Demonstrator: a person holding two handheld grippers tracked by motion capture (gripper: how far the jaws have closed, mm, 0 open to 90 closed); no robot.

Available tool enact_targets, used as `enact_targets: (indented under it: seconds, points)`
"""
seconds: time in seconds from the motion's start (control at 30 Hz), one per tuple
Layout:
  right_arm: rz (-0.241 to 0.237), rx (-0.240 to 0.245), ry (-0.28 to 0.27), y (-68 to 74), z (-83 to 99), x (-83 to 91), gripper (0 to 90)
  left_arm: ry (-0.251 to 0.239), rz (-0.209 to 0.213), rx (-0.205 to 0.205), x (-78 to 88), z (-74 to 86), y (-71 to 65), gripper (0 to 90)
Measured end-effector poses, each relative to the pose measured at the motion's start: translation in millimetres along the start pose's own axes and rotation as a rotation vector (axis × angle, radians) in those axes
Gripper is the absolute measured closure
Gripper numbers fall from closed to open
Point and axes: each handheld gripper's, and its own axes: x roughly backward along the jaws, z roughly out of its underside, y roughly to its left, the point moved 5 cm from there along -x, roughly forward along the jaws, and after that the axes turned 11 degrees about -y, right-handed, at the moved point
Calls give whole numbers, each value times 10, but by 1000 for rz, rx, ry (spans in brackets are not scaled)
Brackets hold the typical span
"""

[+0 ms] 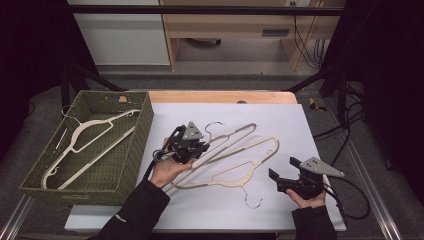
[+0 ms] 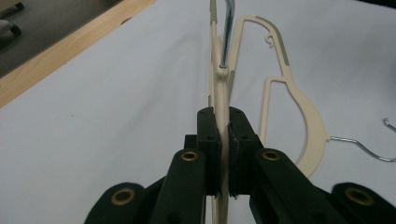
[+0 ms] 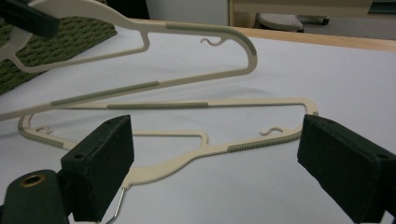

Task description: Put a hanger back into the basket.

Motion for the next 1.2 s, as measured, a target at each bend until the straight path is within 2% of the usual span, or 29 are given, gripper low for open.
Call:
enact_targets:
  seconds: [0.3,0.57,0.7,0.83,1.03,1.2]
  points:
    - [6,5,-10,-18,-28,36,85,-74,39,36,396,-199,66,854]
    - [1,17,-19,-12,-48,55,69,-137,43,11,833,-455,101,854]
    - [2,20,-23,-13,-56,57,65,-157,21,-3,1039,-563,167,854]
    - [1,26,-16,-14,-49,58,61,-176,13,7,1217,-645,285,854]
    - [-3,29,-21,-14,-58,61,57,-163,-34,-3,1439,-690,484,855]
    - [-6,27,-29,-12,-64,60,53,-176,-51,7,1599,-696,645,854]
